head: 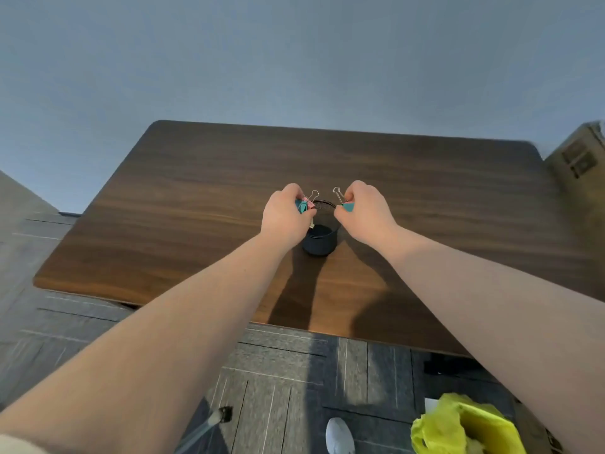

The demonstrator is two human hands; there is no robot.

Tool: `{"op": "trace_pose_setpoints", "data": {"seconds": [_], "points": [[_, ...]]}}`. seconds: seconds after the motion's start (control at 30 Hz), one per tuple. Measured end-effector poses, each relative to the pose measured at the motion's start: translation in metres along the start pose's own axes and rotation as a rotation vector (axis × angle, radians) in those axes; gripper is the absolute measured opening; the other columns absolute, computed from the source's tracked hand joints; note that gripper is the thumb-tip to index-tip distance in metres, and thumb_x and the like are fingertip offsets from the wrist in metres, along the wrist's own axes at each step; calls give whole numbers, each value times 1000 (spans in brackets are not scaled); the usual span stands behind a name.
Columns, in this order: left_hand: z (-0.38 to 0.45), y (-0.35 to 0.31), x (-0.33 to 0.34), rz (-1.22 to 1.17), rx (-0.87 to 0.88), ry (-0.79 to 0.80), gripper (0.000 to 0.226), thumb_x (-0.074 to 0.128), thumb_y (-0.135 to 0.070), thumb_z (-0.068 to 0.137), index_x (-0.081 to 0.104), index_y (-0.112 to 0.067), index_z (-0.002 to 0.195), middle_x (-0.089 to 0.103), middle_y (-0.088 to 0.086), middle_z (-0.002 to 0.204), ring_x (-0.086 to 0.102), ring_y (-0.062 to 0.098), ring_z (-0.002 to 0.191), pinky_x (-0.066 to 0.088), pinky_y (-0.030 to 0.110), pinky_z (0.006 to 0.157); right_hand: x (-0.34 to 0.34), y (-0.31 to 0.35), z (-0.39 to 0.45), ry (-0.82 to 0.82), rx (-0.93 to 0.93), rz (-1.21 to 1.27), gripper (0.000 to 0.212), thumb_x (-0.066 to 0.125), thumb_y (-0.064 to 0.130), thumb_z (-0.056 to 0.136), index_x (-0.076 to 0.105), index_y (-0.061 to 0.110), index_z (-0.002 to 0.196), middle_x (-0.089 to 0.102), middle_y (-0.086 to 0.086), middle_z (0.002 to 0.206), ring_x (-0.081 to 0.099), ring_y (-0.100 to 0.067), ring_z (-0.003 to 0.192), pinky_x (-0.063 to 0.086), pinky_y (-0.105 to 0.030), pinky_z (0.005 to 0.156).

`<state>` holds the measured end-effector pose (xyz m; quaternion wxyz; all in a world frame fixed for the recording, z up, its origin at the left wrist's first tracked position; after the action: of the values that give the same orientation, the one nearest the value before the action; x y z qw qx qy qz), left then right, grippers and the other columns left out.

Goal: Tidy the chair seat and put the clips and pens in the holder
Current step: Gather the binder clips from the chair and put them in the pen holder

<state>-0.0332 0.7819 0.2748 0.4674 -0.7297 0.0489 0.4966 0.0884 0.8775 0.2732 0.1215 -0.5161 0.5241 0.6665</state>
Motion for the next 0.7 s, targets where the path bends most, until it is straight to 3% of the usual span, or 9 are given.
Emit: {"op": "trace_pose_setpoints", "data": {"seconds": [0.1,0.57,0.7], "points": [[13,2,12,-30,-30,0,25,65,-23,88,53,-14,108,61,8,111,53,18,88,47,28,74,12,-3,16,39,4,40,22,58,19,91,51,8,109,50,-7,102,48,-18,80,31,-19,51],[33,21,43,16,-66,109,28,61,-19,87,55,-9,112,61,10,112,54,20,88,45,29,72,59,1,44,164,10,67,26,58,20,93,50,8,115,56,-12,114,51,-16,80,32,-16,50],[33,22,47,51,-65,142,36,63,-16,87,52,-12,122,60,10,120,59,23,100,49,28,77,67,-2,44,184,31,39,26,56,22,94,49,8,115,57,-14,117,53,-19,82,38,-19,52]]}}
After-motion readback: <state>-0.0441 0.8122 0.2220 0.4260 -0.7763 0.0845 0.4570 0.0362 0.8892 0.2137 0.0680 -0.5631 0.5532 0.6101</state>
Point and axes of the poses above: each hand's wrist, its own z-axis towards the middle knuckle, its own x-axis out of the palm, y = z × x, the point moved 10 cm from there along z, towards the middle knuckle
